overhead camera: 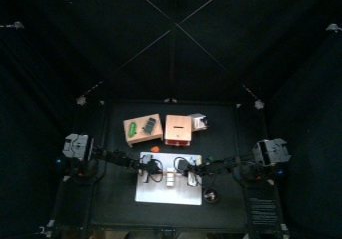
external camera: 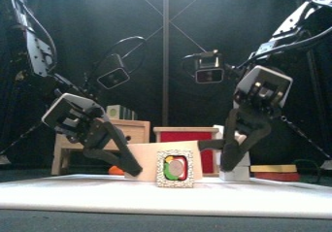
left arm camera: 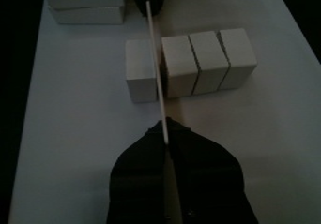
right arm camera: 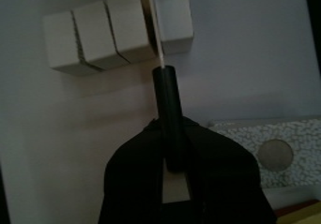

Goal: Cut first piece of sushi

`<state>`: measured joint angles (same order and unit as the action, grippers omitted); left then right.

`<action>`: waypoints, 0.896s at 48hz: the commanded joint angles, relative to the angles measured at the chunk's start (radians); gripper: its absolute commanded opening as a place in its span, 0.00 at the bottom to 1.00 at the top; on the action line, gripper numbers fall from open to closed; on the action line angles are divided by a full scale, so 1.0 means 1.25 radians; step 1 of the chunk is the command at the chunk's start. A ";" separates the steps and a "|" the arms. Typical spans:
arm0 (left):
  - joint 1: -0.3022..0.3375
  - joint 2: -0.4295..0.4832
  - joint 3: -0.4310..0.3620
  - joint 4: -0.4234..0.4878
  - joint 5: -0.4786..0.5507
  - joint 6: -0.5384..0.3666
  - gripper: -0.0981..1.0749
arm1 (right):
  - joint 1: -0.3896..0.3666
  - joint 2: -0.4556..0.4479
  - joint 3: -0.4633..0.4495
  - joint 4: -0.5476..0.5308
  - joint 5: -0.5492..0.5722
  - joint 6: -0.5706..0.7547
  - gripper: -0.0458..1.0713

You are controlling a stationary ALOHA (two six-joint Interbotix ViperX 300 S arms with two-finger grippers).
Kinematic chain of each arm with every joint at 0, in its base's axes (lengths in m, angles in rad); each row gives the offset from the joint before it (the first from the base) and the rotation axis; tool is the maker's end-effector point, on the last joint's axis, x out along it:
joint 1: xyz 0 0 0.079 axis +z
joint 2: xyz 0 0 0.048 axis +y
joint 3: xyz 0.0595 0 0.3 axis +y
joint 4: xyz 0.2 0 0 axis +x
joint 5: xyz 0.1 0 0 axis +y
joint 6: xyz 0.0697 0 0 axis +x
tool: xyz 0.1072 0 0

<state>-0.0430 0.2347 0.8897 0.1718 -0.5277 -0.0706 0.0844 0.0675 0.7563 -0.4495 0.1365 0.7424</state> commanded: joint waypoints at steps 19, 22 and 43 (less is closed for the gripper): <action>-0.005 -0.108 -0.005 0.012 0.082 0.004 0.42 | 0.012 -0.110 -0.010 -0.009 0.001 0.000 0.68; -0.005 -0.107 -0.007 0.012 0.082 0.004 0.42 | 0.011 -0.109 -0.011 -0.009 0.005 0.000 0.70; -0.002 -0.106 -0.015 0.021 0.081 0.005 0.42 | 0.009 -0.115 -0.015 -0.025 0.023 -0.006 0.45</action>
<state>-0.0460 0.1227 0.8928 0.1948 -0.4203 -0.0660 0.0966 -0.0414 0.7563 -0.4771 0.1672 0.7378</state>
